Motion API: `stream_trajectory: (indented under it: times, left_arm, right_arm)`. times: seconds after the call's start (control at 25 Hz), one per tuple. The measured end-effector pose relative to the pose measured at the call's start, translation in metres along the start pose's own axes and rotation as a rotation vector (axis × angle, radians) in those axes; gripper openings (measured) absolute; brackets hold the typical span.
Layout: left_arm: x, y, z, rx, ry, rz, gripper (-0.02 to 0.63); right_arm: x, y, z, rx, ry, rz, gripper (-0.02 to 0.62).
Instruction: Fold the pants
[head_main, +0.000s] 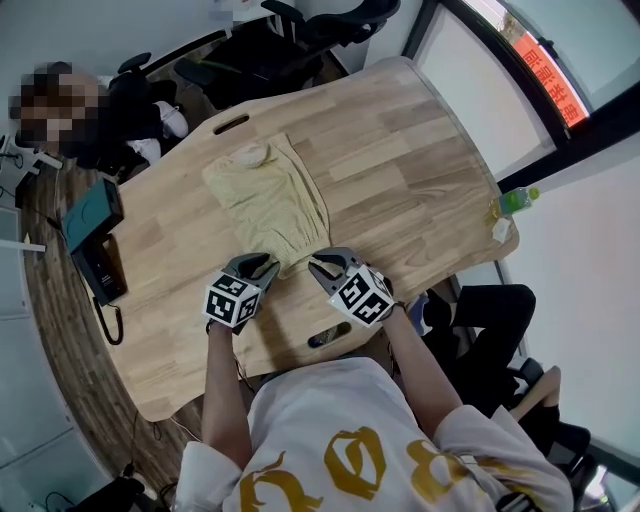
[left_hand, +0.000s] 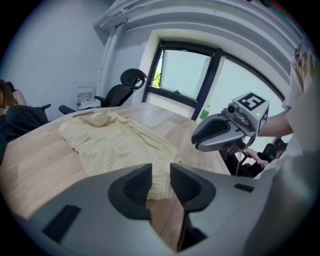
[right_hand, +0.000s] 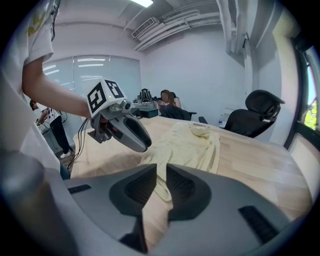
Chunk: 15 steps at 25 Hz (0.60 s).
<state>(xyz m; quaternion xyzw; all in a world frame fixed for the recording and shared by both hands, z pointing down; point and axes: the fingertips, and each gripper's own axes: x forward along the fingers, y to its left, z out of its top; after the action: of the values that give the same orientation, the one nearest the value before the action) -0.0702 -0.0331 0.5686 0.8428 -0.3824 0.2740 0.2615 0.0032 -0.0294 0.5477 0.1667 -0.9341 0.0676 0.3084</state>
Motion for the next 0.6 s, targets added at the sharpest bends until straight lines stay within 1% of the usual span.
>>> stream_trajectory:
  times: [0.08, 0.12, 0.2, 0.28, 0.32, 0.4, 0.48, 0.6]
  left_arm:
    - [0.004, -0.005, -0.007, 0.041, 0.046, -0.029, 0.123]
    - [0.005, -0.008, -0.011, 0.060, 0.069, -0.048, 0.123]
    - [0.007, -0.014, -0.016, 0.094, 0.112, -0.087, 0.127]
    - [0.009, -0.020, -0.020, 0.127, 0.152, -0.130, 0.148]
    - [0.010, -0.025, -0.023, 0.144, 0.179, -0.158, 0.166]
    - [0.012, -0.033, -0.031, 0.189, 0.248, -0.218, 0.266]
    - [0.015, -0.036, -0.038, 0.237, 0.303, -0.248, 0.274]
    - [0.019, -0.035, -0.040, 0.288, 0.338, -0.257, 0.273]
  right_arm:
    - [0.006, 0.001, -0.008, -0.011, 0.039, 0.033, 0.083]
    - [0.008, 0.002, -0.012, -0.019, 0.055, 0.043, 0.095]
    - [0.011, 0.002, -0.015, -0.047, 0.075, 0.056, 0.100]
    - [0.015, 0.004, -0.017, -0.080, 0.091, 0.077, 0.120]
    - [0.018, 0.005, -0.019, -0.097, 0.099, 0.092, 0.135]
    - [0.023, 0.008, -0.023, -0.132, 0.125, 0.129, 0.180]
    - [0.028, 0.011, -0.029, -0.175, 0.160, 0.167, 0.203]
    - [0.033, 0.012, -0.037, -0.265, 0.201, 0.201, 0.215]
